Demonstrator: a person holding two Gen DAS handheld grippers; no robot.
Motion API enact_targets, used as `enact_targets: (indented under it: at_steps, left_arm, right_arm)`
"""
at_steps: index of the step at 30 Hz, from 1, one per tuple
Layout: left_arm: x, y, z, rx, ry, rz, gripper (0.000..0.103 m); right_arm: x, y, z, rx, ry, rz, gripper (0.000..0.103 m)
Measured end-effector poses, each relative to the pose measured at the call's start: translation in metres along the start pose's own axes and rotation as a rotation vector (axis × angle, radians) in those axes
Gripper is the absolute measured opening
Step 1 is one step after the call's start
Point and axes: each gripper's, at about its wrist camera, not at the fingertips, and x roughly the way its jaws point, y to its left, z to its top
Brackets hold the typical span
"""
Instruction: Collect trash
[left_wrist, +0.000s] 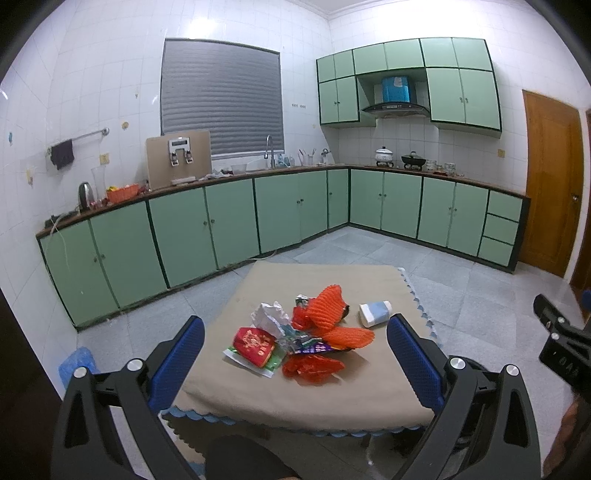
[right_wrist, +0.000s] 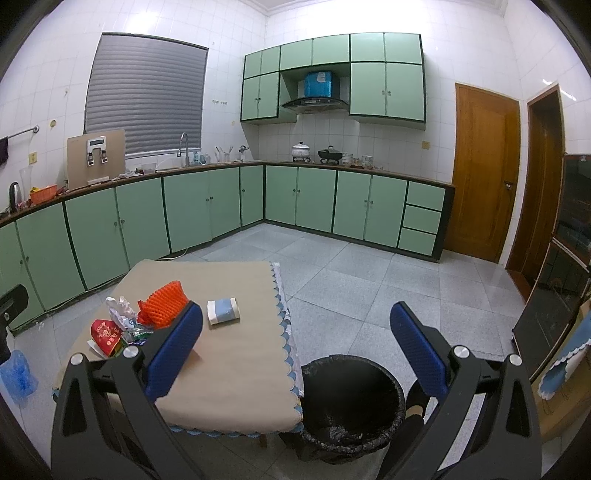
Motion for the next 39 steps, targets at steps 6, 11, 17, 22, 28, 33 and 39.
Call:
enact_targets:
  at_steps: [6,11,17,22,28,33,39]
  left_arm:
    - [0.011,0.012,-0.021,-0.012,-0.005,0.036,0.097]
    - [0.031,0.032,-0.034,-0.072,0.076,0.020,0.097]
    - [0.054,0.047,-0.048,-0.107,0.121,-0.033,0.097]
    - [0.077,0.034,-0.057,-0.089,0.130,-0.040,0.097]
    - [0.107,0.024,-0.063,-0.078,0.140,-0.062,0.092]
    - [0.122,0.025,-0.061,-0.072,0.126,-0.058,0.091]
    - [0.151,0.028,-0.065,-0.066,0.111,-0.069,0.091]
  right_arm:
    - [0.016,0.017,-0.005,-0.061,0.018,0.076,0.098]
    - [0.044,0.032,-0.013,-0.074,0.077,0.152,0.098]
    - [0.079,0.048,-0.025,-0.079,0.152,0.227,0.098]
    - [0.105,0.057,-0.031,-0.082,0.181,0.289,0.098]
    - [0.141,0.064,-0.038,-0.084,0.235,0.366,0.078]
    - [0.168,0.075,-0.043,-0.067,0.279,0.421,0.074]
    - [0.204,0.109,-0.055,-0.087,0.295,0.475,0.068]
